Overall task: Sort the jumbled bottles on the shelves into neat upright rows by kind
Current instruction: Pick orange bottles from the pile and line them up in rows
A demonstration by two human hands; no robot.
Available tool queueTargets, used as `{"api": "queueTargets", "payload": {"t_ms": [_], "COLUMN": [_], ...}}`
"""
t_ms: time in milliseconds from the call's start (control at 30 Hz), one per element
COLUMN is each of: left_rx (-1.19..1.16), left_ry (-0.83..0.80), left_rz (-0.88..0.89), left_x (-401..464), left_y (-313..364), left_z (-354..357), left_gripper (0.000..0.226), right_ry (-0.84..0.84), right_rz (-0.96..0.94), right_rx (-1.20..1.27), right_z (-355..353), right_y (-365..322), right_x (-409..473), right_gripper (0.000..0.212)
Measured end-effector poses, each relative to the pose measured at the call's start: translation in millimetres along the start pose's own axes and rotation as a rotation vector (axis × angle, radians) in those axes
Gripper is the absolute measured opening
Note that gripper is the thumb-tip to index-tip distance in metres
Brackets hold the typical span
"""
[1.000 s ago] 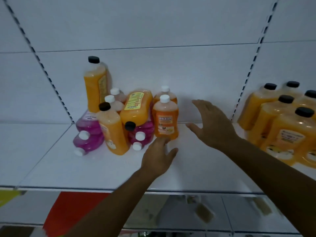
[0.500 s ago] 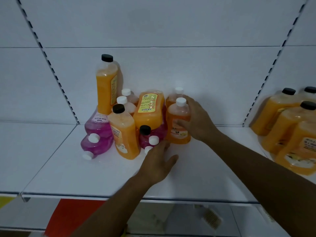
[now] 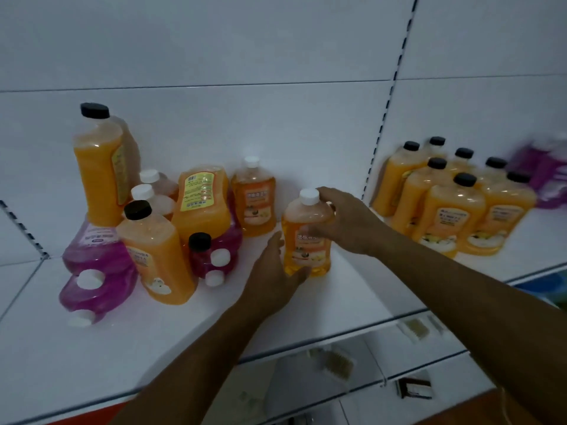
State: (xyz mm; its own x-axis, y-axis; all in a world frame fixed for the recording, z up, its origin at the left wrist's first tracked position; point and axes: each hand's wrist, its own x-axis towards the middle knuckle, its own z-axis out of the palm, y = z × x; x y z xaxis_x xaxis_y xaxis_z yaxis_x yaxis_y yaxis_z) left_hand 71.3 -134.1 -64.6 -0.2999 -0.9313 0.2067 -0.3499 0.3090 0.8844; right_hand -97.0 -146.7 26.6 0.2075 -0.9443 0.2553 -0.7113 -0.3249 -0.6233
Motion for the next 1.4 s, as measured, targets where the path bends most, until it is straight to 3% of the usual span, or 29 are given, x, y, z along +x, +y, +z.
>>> {"api": "queueTargets", "payload": {"t_ms": [333, 533, 733, 800, 1000, 1200, 1400], "left_rx": [-0.15, -0.148, -0.11, -0.104, -0.043, -0.048, -0.02], "left_ry": [-0.206, -0.203, -0.074, 0.017, 0.284, 0.522, 0.66], "left_rz": [0.015, 0.042, 0.0, -0.03, -0.09, -0.132, -0.172], "left_x": [6, -6, -44, -62, -137, -203, -267], "left_y": [7, 30, 37, 33, 12, -11, -49], "left_z": [53, 88, 87, 71, -18, -123, -241], "left_gripper": [0.05, 0.053, 0.056, 0.056, 0.055, 0.048, 0.051], "right_ry": [0.143, 0.185, 0.128, 0.092, -0.091, -0.214, -0.288], "right_rz": [0.141, 0.127, 0.03, -0.029, -0.23, -0.417, -0.509], "right_rx": [0.019, 0.005, 0.037, 0.099, 0.298, 0.337, 0.348], "right_z": [-39, -63, -55, -40, 36, 121, 220], "right_y": [15, 28, 27, 15, -58, -164, -272], "right_x": [-72, -106, -115, -110, -85, -58, -28], "right_gripper": [0.048, 0.051, 0.043, 0.036, 0.058, 0.059, 0.062]}}
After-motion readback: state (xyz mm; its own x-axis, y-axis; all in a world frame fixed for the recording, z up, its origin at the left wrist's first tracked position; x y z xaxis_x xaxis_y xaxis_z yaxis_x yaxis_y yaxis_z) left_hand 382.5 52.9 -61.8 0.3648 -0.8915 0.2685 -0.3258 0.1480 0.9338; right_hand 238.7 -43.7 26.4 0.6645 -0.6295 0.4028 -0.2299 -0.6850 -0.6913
